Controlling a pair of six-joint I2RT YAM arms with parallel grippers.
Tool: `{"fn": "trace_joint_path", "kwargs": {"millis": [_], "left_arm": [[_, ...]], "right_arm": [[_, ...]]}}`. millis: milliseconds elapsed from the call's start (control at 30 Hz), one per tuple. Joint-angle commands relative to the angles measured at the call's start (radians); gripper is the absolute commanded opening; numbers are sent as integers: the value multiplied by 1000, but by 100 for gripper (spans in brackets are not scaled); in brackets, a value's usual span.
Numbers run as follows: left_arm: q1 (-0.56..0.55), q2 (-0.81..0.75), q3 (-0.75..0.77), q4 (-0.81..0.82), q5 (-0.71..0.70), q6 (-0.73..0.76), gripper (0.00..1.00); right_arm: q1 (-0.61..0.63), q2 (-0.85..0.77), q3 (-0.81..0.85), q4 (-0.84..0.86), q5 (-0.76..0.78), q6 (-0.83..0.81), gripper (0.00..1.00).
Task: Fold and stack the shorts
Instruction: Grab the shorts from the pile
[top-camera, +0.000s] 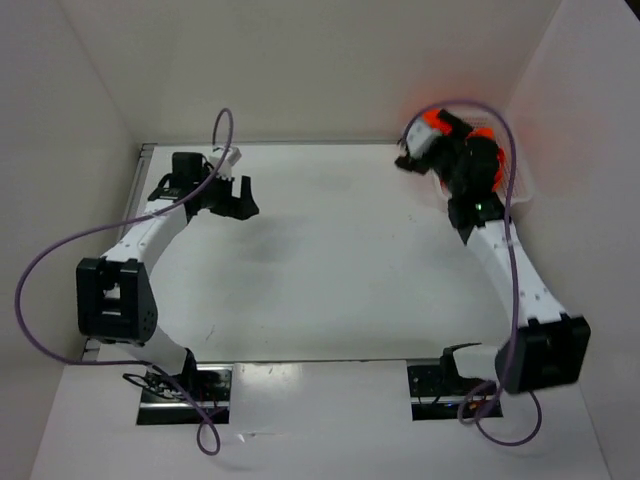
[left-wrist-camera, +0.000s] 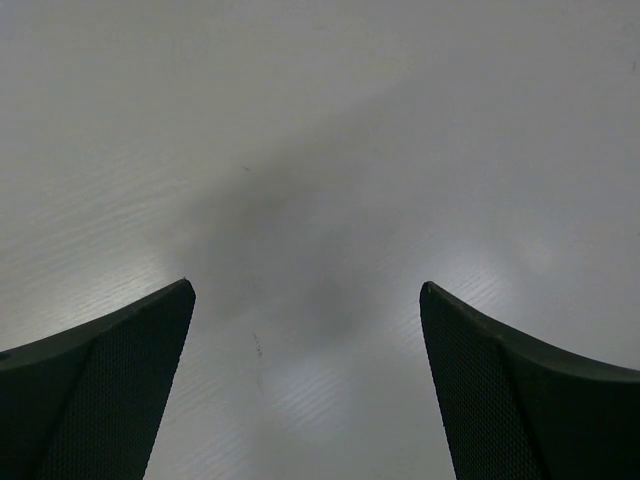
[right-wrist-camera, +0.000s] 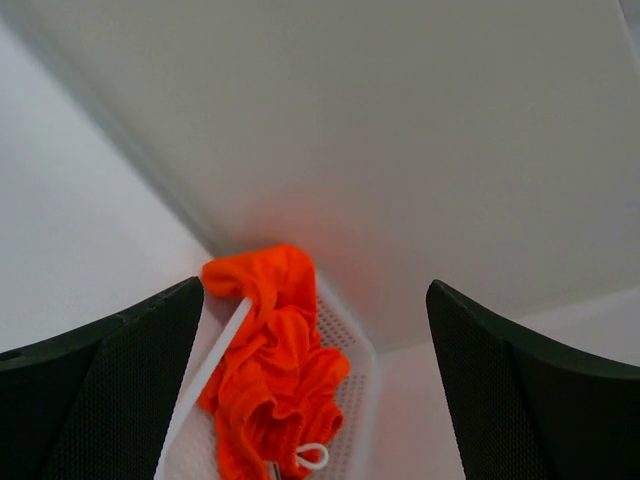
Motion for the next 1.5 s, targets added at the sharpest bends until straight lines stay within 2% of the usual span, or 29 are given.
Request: {"fn": "trace_joint_path", "kwargs": {"millis": [0,33,67,100,167,200,233,500,700,833,967,1100,1133,1267,1467], "left_arm": [[-82,53,97,-55,-137,4,100],[-105,92,141,-68,-147,4,100],[-105,109,161,-80,-147,4,100],[-116,141,180,-110,-147,4,100],[-116,165,224,-140,-133,4,100],[-116,180,224,-161,-119,4,100],[-125,180,236,-161,-110,4,100],[-125,200,267,-193,-135,4,100],[-125,200,258,-227,-153,4,100],[-151,209,272,-238,-188,4,100],[-175,209,281,-238,-208,4,100],[-176,209,281,-238,-208,4,100],[-176,209,281,-238,-208,4,100],[-176,209,281,-238,-190,4,100],[-176,209,281,-238,-181,4,100]], "right_arm": [[-71,266,256,-91,262,479,96],[-93,399,316,-124,262,612,96],[-119,470,464,-172,262,697,96],[-151,542,546,-281,247,783,96],[-240,739,773,-430,195,1011,92],[-260,788,827,-453,184,1062,90],[-272,820,874,-454,184,1092,88],[-318,1020,945,-401,306,1141,80],[-328,1054,901,-420,228,1158,77],[-328,1063,862,-420,363,1230,74],[-328,1051,862,-429,434,1282,64],[-328,988,862,-464,495,1311,44],[-328,973,850,-474,528,1328,43],[-328,873,731,-484,521,1342,43],[-328,862,675,-445,429,1316,47]]}}
